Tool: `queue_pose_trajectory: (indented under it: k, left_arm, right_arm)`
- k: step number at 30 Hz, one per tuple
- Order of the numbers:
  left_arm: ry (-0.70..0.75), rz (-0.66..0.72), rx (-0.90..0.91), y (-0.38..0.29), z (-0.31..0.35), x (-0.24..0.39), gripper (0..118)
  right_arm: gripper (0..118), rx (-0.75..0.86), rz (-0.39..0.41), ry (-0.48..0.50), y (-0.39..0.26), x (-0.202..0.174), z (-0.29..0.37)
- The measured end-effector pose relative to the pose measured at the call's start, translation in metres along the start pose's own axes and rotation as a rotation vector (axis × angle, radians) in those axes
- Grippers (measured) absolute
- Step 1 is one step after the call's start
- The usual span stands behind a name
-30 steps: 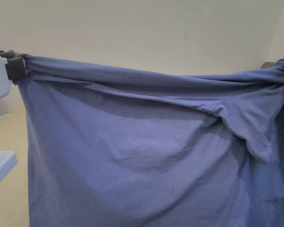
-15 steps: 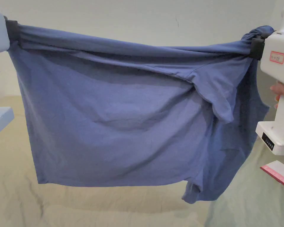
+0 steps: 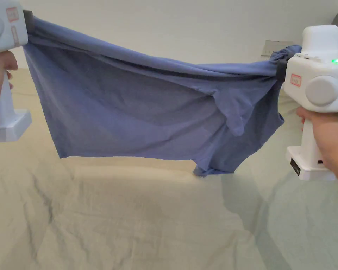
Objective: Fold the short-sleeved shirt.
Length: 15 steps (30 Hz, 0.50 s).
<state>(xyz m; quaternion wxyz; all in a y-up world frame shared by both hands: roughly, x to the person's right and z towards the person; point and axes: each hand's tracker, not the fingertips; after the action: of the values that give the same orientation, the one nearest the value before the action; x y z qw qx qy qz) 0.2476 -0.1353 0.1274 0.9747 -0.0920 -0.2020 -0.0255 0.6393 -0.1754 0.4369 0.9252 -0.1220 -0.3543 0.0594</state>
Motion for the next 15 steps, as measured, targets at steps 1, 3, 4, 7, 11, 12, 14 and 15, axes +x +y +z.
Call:
queue_pose_trajectory:
  k: [1, 3, 4, 7, 11, 12, 14, 15]
  left_arm:
    - [0.006, 0.004, -0.017, -0.018, -0.006, -0.001, 6]
    - [0.013, 0.022, -0.096, -0.058, -0.016, -0.006, 6]
    - [0.007, 0.025, -0.13, -0.076, -0.018, -0.008, 6]
    - [0.005, 0.013, -0.239, -0.144, -0.008, -0.019, 6]
    - [-0.037, -0.006, -0.367, -0.236, 0.037, -0.033, 6]
    - [-0.034, -0.008, -0.393, -0.259, 0.05, -0.037, 6]
    - [-0.035, -0.062, -0.474, -0.299, 0.083, -0.04, 6]
    - [-0.041, -0.089, -0.511, -0.318, 0.096, -0.043, 6]
  right_arm:
    - [12, -0.041, 0.009, 0.005, -0.015, -0.005, -0.006]
    - [12, -0.115, 0.008, 0.026, -0.048, -0.015, -0.011]
    - [12, -0.155, 0.015, 0.039, -0.063, -0.018, -0.011]
    - [12, -0.271, 0.055, 0.087, -0.119, -0.028, -0.001]
    - [12, -0.447, 0.054, 0.154, -0.199, -0.028, 0.022]
    - [12, -0.499, 0.036, 0.171, -0.219, -0.027, 0.032]
    - [12, -0.599, 0.006, 0.19, -0.255, -0.026, 0.053]
    - [12, -0.649, 0.007, 0.204, -0.272, -0.026, 0.064]
